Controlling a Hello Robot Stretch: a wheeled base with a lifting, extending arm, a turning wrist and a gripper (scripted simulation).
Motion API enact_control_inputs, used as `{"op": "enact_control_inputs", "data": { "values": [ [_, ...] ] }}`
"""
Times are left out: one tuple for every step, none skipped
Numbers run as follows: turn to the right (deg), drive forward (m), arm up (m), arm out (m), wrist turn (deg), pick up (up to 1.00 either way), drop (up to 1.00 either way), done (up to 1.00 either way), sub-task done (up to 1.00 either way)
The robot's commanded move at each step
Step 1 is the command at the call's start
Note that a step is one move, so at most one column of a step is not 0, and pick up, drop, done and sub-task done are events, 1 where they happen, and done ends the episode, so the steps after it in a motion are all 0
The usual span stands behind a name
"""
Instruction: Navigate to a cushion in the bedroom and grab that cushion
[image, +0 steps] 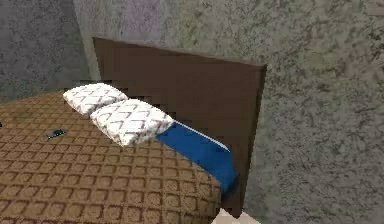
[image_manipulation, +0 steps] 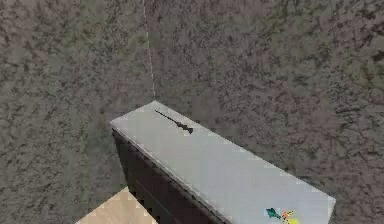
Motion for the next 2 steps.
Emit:
{"op": "enact_control_inputs", "data": {
  "values": [
    [-45.0,0.00,0.00,0.00,0.0,0.00,0.00,0.00,0.00],
    [-45.0,0.00,0.00,0.00,0.0,0.00,0.00,0.00,0.00]
  ]
}}
